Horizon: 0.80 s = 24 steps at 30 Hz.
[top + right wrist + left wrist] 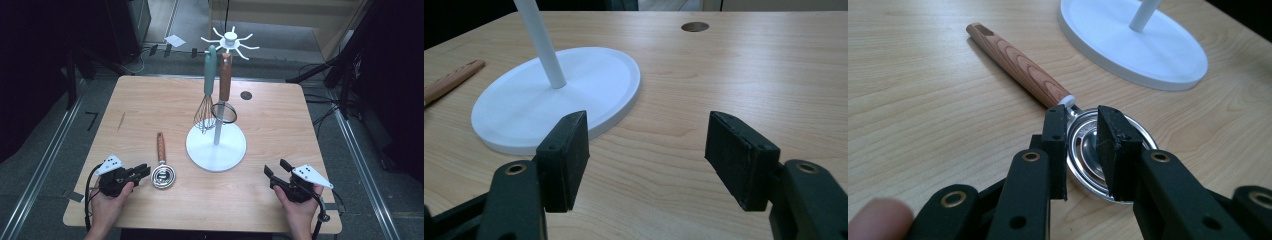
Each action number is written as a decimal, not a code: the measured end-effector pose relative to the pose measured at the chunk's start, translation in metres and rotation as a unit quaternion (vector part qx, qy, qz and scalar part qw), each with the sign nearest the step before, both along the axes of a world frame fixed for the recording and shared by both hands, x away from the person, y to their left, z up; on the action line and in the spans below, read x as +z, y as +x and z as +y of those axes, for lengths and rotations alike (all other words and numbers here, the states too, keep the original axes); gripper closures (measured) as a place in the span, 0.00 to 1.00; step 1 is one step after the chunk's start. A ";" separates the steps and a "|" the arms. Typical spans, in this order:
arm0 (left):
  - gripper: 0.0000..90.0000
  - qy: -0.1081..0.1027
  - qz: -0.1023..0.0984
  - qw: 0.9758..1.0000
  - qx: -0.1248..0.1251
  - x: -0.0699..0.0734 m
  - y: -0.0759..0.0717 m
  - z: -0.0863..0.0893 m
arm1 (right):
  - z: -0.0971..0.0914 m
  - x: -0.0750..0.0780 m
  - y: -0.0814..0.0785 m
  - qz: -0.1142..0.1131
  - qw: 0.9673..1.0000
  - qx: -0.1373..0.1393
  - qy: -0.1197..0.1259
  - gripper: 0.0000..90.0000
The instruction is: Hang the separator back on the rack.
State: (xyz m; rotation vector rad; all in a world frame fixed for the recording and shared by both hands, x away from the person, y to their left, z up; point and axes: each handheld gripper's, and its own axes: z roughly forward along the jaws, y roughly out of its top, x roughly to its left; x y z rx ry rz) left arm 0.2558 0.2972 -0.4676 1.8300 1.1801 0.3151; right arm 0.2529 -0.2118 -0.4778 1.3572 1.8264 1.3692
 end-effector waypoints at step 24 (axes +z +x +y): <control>0.85 0.003 0.060 0.998 -0.031 -0.018 0.010 -0.016 | 0.013 -0.007 0.002 0.010 0.998 0.018 -0.055 0.39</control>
